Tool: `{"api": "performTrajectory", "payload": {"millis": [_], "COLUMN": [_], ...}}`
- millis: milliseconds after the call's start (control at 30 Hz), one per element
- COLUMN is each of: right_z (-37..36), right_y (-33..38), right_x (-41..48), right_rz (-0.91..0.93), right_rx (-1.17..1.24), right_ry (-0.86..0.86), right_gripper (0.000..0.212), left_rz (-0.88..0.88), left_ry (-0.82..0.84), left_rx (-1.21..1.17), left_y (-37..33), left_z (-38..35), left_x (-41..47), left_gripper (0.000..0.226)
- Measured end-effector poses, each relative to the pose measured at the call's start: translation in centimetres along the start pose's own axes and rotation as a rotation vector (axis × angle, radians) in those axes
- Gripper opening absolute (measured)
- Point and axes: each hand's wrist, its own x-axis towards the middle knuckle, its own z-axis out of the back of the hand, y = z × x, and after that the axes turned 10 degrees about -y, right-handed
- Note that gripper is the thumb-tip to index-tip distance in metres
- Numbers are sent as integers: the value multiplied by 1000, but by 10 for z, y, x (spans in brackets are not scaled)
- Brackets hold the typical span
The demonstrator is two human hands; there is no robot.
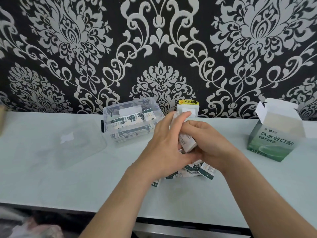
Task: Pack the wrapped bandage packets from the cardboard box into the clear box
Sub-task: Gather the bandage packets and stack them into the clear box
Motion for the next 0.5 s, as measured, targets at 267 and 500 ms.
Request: {"api": "performTrajectory", "payload": {"millis": [267, 500], "right_z": [-2, -1], "right_y": [-1, -3], "right_x": [3, 11], "right_rz": [-38, -41], "right_rx": [163, 66], "right_ry": [98, 147], "right_gripper": [16, 41], "left_rz": [-50, -1], "left_ry": [-90, -158], "left_rx": [44, -21], "left_y": [2, 14], "left_z": [3, 18], "left_x": [5, 8], "left_gripper": [74, 64]}}
